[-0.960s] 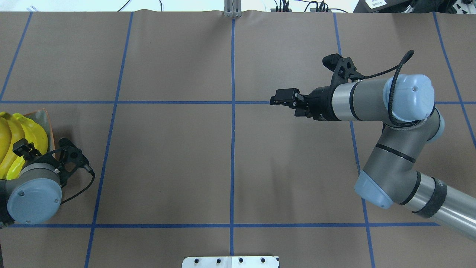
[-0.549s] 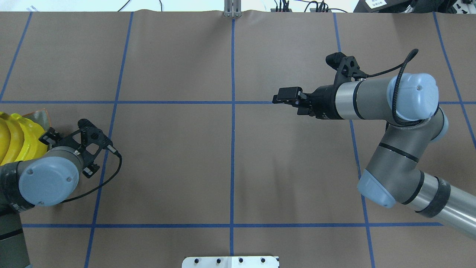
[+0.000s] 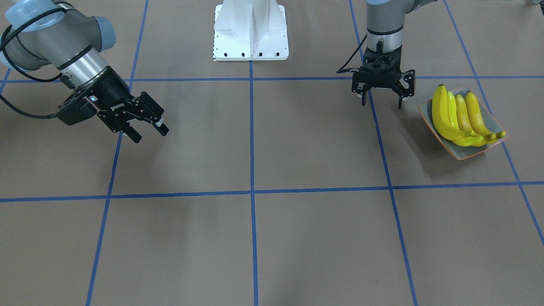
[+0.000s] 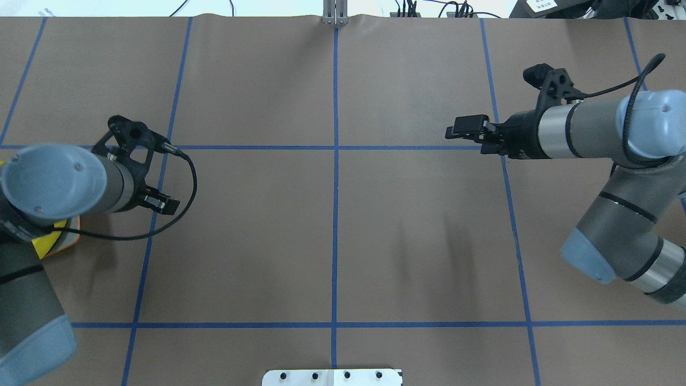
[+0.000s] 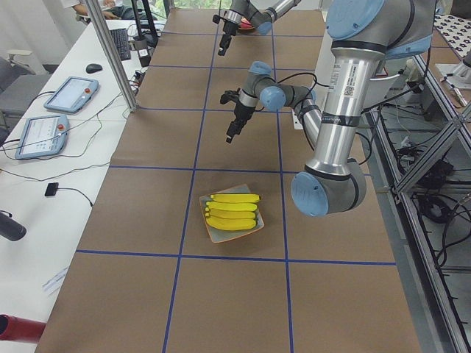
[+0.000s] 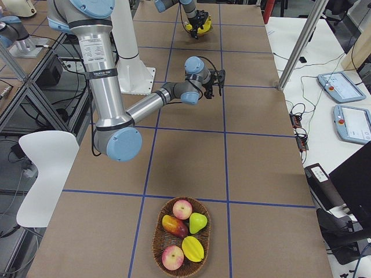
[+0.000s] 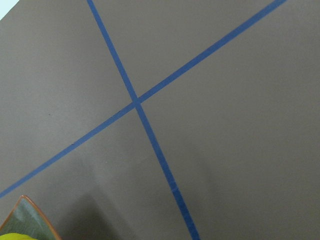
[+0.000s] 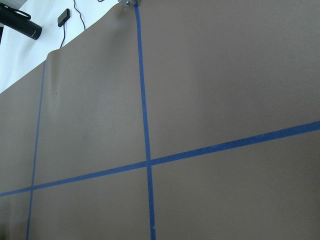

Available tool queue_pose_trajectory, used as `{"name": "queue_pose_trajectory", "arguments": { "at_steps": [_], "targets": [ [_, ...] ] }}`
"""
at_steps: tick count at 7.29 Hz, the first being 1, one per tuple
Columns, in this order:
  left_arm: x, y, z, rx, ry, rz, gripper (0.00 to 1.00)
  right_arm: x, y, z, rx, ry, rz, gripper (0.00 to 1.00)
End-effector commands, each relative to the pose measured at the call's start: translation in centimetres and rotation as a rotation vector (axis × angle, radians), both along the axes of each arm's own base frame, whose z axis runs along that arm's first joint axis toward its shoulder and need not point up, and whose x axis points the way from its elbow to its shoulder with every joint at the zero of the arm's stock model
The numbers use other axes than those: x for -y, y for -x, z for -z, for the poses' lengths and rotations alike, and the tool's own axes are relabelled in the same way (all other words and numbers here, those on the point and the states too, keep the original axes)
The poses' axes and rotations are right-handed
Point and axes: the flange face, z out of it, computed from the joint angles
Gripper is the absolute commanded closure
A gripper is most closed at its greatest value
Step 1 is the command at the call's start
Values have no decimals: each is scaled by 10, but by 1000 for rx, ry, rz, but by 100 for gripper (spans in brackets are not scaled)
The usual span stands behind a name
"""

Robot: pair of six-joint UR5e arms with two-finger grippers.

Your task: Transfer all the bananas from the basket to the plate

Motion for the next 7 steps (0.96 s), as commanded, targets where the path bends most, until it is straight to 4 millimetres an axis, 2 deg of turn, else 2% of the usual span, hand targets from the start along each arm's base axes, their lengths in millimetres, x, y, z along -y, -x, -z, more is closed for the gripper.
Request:
{"name": "queue_pose_trajectory", "arguments": {
  "at_steps": [1, 2, 3, 5, 7],
  "targets": [
    [44, 64, 18, -159, 139, 17, 0, 14, -77, -55, -98, -61, 76, 0],
    [59, 87, 14, -168, 149, 2, 0, 18, -110, -81, -154, -94, 121, 0],
    [76, 98, -4, -146, 151, -56, 0, 28, -140, -96, -205, -117, 188, 0],
    [108, 136, -35, -159, 204, -72, 0, 49, -208, -123, -327, -145, 313, 0],
    [126, 157, -58, -211, 272, -100, 0, 58, -247, -145, -420, -169, 411, 0]
  ]
}}
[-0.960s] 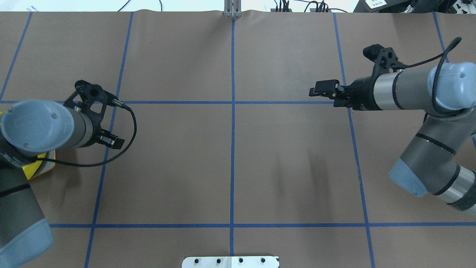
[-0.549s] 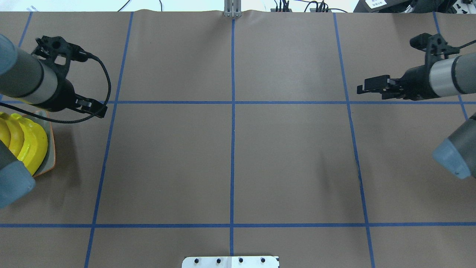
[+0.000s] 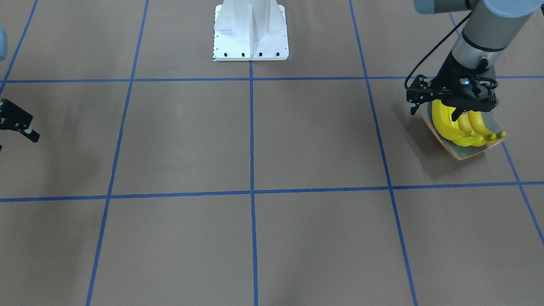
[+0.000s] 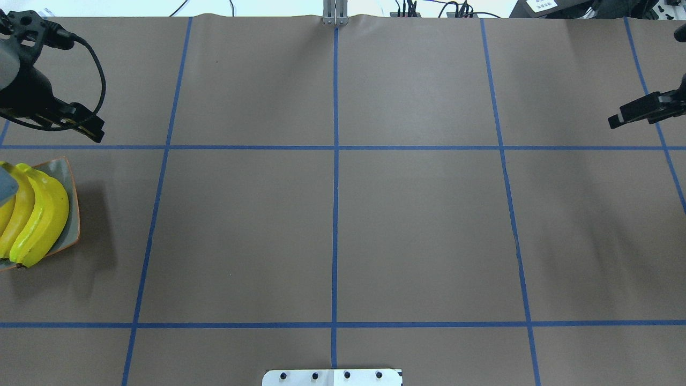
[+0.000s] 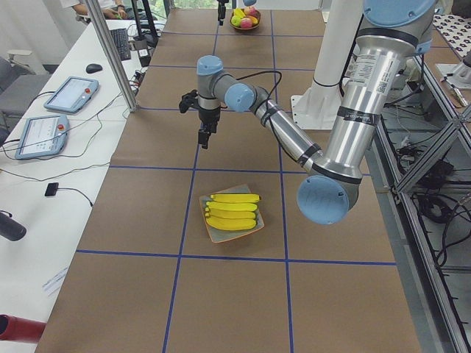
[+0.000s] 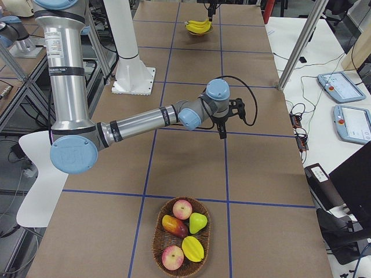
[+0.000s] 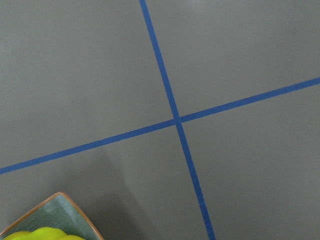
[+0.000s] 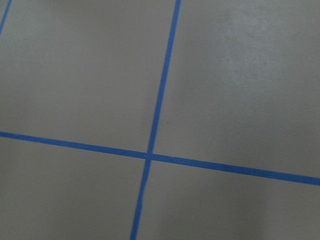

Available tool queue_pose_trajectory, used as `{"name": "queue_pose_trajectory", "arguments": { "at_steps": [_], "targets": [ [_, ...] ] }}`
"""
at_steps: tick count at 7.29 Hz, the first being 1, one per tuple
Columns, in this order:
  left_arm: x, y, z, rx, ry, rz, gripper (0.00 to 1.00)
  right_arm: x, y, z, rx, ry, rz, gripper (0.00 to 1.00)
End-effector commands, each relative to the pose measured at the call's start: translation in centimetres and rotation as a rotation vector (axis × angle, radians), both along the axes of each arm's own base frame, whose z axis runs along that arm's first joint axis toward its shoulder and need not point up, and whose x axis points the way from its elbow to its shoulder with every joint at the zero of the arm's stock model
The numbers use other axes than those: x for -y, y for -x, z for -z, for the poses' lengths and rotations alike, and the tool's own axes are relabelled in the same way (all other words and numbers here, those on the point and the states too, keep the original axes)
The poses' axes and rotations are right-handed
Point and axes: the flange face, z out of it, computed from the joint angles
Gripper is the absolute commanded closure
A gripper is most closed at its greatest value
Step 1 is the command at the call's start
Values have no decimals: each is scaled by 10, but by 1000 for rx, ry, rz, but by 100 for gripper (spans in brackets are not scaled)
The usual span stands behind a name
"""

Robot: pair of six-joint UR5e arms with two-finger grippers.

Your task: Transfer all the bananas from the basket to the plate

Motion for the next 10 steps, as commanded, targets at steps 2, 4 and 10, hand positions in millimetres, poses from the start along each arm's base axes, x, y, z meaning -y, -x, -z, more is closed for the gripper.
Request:
{"name": "queue_pose_trajectory", "arguments": {
  "at_steps": [2, 4, 10],
  "targets": [
    [14, 29, -39, -38, 91, -4, 0, 0, -45, -30, -84, -22, 113, 0],
    [9, 34, -63, -20, 82, -58, 0, -2, -45, -36, -102, -2, 151, 0],
    [4, 106, -134, -9, 126, -3, 0, -3, -59, -28, -105, 34, 129, 0]
  ]
}}
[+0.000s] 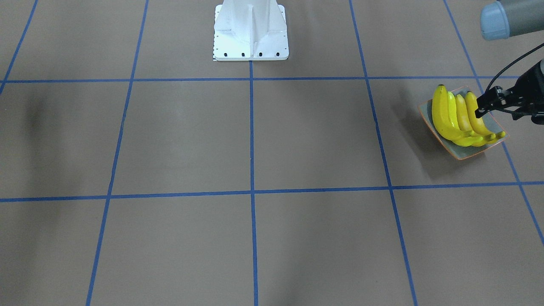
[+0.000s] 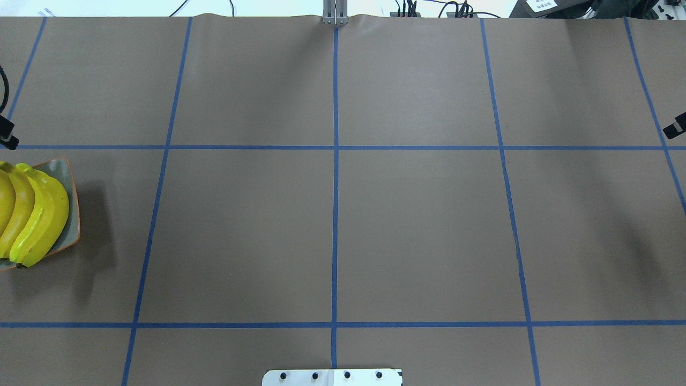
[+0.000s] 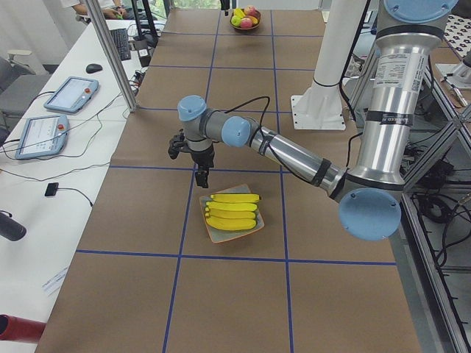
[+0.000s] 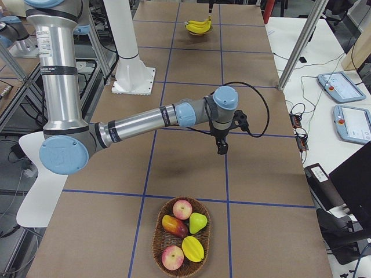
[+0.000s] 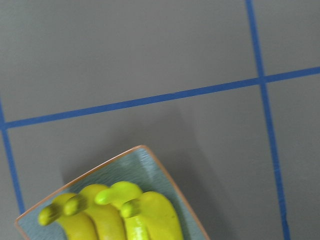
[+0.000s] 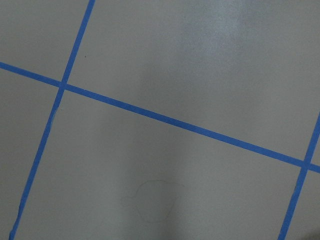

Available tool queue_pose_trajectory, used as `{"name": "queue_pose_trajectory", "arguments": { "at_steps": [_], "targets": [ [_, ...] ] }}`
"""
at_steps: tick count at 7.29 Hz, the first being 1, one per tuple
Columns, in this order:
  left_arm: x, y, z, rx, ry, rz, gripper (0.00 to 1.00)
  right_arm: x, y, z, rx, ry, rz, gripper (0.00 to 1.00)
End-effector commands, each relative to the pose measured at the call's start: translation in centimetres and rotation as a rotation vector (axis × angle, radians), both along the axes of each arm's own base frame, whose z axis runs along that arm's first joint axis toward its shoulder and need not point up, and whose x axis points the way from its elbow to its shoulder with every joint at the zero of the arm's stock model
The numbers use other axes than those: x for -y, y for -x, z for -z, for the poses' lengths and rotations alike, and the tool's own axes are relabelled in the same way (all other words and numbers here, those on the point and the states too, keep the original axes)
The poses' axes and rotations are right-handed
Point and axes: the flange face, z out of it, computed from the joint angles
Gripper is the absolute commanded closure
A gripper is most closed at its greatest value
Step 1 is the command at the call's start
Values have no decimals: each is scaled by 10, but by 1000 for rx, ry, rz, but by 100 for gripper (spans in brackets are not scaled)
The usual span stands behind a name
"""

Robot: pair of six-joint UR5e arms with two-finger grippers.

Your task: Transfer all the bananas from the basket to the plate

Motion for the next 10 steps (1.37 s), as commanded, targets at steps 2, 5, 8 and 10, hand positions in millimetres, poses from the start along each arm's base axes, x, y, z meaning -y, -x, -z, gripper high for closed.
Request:
{"name": "queue_pose_trajectory", "arguments": {
  "at_steps": [2, 5, 8, 10],
  "targets": [
    [6, 26, -15, -3, -91, -53, 0, -2, -13, 3, -5, 17, -5, 0],
    [5, 30, -14, -57, -14, 8, 0, -4, -15, -1, -7, 28, -7, 0],
    [4, 31, -8, -58, -21, 12, 0, -4, -18, -2, -8, 30, -13, 0],
    [7, 29, -3, -59, -25, 16, 0, -4, -16, -2, -8, 30, -8, 0]
  ]
}}
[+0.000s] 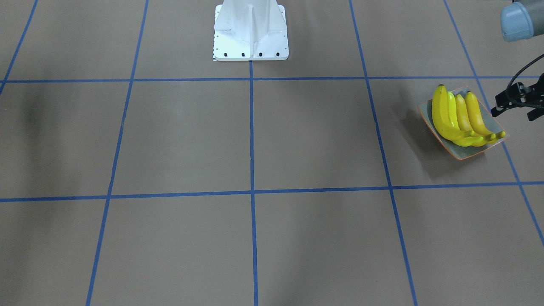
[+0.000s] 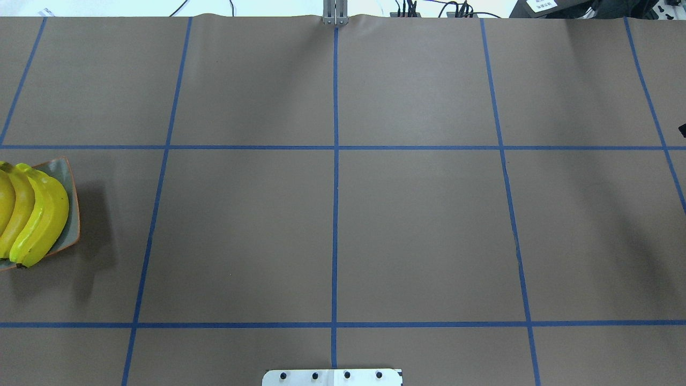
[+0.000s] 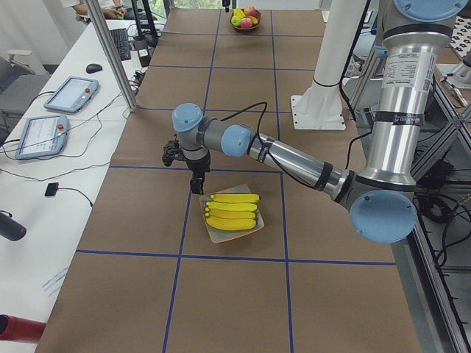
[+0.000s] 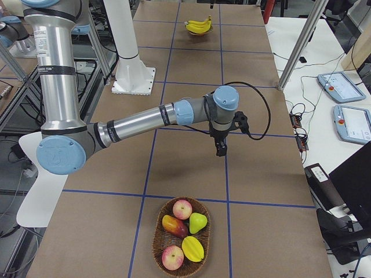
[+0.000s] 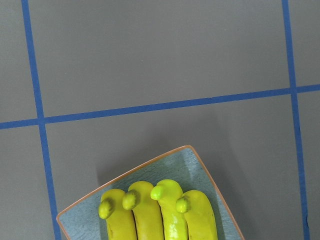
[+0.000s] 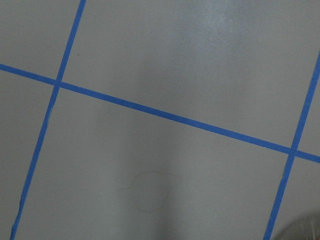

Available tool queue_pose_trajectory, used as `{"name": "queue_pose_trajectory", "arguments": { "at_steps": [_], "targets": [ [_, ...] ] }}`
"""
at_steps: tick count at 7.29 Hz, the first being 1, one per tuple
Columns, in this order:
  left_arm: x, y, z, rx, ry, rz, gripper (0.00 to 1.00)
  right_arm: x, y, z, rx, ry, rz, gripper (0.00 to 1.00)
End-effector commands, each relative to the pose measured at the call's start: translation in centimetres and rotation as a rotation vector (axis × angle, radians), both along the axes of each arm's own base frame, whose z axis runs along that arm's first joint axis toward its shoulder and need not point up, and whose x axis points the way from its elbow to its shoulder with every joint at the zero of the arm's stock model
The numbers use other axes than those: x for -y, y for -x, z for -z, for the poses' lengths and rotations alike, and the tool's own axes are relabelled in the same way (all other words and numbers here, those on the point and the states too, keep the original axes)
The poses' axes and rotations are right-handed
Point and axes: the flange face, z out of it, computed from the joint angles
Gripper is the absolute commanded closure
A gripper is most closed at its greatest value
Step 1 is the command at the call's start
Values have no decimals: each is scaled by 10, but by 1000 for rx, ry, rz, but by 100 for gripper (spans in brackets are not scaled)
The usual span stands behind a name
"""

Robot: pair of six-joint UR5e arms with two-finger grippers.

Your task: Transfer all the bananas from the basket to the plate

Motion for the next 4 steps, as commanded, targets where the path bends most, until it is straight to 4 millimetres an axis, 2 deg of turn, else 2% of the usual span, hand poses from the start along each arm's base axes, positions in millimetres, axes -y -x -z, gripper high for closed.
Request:
{"name": "queue_pose_trajectory", "arguments": {
  "at_steps": [1, 4],
  "targets": [
    [3, -1, 6, -3, -2, 8, 0, 0, 1, 0, 0, 0, 3, 0],
    [3, 2, 8, -12, -1, 45, 0, -2, -1, -1, 0, 1, 0, 0]
  ]
}}
